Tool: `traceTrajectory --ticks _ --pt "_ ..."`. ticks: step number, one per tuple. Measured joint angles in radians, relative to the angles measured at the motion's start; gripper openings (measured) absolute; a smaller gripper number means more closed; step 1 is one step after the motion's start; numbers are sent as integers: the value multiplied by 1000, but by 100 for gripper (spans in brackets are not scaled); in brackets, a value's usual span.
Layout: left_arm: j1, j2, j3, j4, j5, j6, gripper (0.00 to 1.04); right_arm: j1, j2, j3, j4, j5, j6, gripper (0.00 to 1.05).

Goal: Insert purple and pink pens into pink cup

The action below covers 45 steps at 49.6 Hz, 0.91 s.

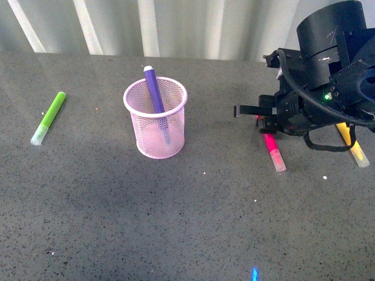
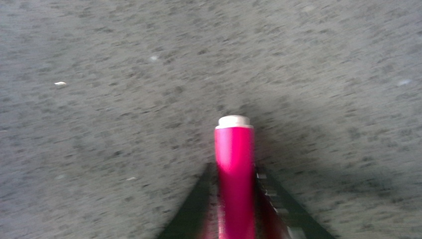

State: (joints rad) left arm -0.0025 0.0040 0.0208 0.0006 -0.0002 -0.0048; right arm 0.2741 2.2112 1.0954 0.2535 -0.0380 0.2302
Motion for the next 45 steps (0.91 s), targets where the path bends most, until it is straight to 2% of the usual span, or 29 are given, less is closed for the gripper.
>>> traceTrajectory --ticks 5,10,21,31,45 --pt "0 0 0 0 0 0 98 2 -22 -57 104 29 -12 11" --pt "0 0 0 0 0 0 98 20 -87 -145 304 37 -96 11" --pt "0 0 0 0 0 0 98 114 -218 -234 682 -36 -283 11" --pt "0 0 0 0 0 0 98 204 -205 -230 821 -78 -351 11" --pt "0 0 0 0 0 0 98 283 -93 -113 885 -112 -346 11"
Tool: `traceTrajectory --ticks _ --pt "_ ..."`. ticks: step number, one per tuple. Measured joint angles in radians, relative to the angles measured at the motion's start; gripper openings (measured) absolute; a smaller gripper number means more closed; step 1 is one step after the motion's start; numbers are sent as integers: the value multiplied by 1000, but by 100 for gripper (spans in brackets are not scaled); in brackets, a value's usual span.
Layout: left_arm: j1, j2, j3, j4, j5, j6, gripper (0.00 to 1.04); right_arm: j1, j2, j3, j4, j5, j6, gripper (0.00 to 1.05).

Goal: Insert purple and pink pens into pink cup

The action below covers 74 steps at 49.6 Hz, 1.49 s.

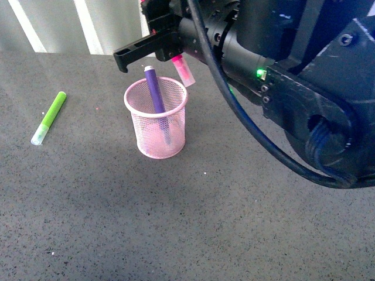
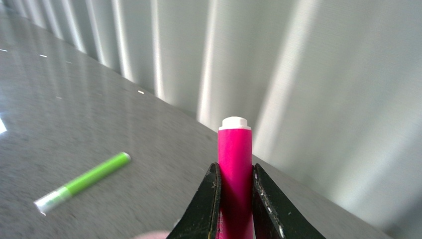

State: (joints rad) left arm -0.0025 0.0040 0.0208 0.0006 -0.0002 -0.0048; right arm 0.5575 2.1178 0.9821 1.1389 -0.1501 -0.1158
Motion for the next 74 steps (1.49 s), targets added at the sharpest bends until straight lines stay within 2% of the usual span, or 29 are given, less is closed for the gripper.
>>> traceTrajectory --ticks 14,47,55,74 --pt "0 0 0 0 0 0 98 47 52 87 -26 17 53 11" --pt "0 0 0 0 0 0 98 37 80 82 -31 5 94 11" --pt "0 0 0 0 0 0 98 37 80 73 -38 6 100 42" --pt "0 0 0 0 0 0 98 32 -12 11 -80 49 138 99"
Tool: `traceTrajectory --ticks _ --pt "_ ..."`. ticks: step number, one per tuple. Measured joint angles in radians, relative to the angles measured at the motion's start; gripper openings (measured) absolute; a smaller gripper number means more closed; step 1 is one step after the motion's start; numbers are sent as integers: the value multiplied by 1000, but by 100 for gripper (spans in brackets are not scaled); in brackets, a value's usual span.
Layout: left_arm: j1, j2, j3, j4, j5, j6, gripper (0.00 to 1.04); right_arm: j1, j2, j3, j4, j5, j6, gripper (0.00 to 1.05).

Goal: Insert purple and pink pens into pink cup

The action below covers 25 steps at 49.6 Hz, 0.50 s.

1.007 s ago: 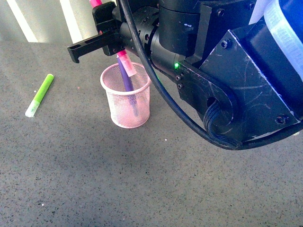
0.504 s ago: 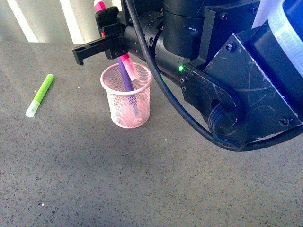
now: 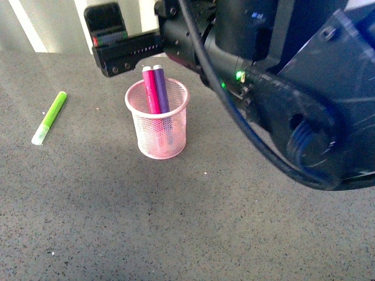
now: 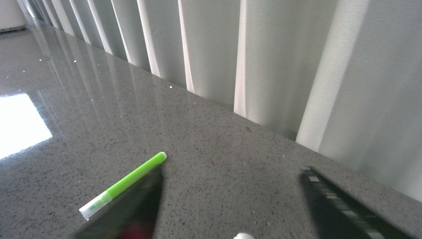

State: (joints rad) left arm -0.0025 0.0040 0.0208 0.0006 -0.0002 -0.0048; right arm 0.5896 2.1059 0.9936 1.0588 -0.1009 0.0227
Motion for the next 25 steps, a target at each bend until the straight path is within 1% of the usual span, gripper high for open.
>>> traceTrajectory --ticks 3,8,12,15,17,21,25 --pt "0 0 0 0 0 0 98 -3 -49 -19 -33 36 8 98" --pt "0 0 0 0 0 0 98 -21 -164 -54 -163 158 23 98" --pt "0 0 0 0 0 0 98 -60 -309 -113 -338 260 79 98" --pt "0 0 0 0 0 0 98 -109 -475 -210 -463 254 134 98" --pt "0 0 0 0 0 0 98 -136 -570 -267 -513 238 146 98" --pt "0 0 0 0 0 0 98 -188 -785 -381 -602 208 138 98" --pt "0 0 0 0 0 0 98 -217 -976 -454 -694 203 118 98"
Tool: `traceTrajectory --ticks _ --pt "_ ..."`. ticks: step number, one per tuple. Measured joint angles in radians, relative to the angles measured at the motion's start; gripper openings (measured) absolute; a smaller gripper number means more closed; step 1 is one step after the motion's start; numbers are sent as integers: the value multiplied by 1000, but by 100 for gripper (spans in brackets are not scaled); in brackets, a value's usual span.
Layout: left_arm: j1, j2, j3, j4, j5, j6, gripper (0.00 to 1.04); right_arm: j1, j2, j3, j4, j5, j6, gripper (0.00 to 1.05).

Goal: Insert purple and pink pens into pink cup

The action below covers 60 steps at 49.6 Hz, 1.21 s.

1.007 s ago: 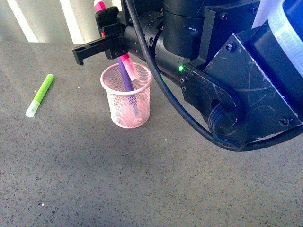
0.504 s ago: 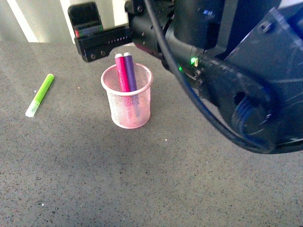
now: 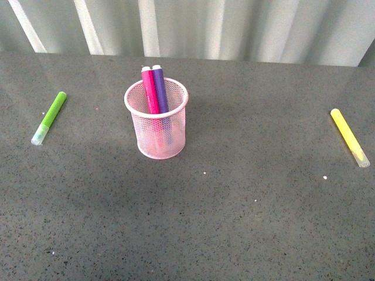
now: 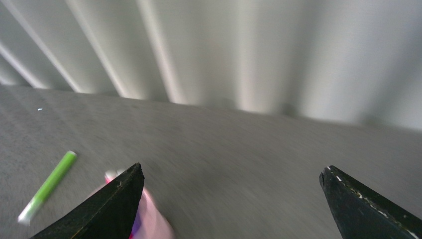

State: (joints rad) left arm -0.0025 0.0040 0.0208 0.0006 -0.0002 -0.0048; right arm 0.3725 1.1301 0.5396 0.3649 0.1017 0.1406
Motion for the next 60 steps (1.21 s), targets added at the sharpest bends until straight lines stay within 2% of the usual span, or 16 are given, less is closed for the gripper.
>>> traceTrajectory --ticks 8,10,13,15,37,52,55,60 --pt "0 0 0 0 0 0 98 -8 -129 -15 -13 -5 -14 98" --pt "0 0 0 0 0 0 98 -2 -127 -24 12 31 -30 96" --pt "0 -1 0 0 0 0 98 0 -121 -93 156 190 -85 84" --pt "0 -1 0 0 -2 0 98 -21 -140 -145 206 215 -105 75" --pt "0 -2 0 0 0 0 98 -190 -385 -373 206 66 -137 4" --pt "0 -2 0 0 0 0 98 -267 -536 -454 134 -3 -140 3" --pt "0 -2 0 0 0 0 98 -322 -573 -466 109 -85 -140 3" --pt "0 -2 0 0 0 0 98 -369 -632 -484 71 -94 -140 3"
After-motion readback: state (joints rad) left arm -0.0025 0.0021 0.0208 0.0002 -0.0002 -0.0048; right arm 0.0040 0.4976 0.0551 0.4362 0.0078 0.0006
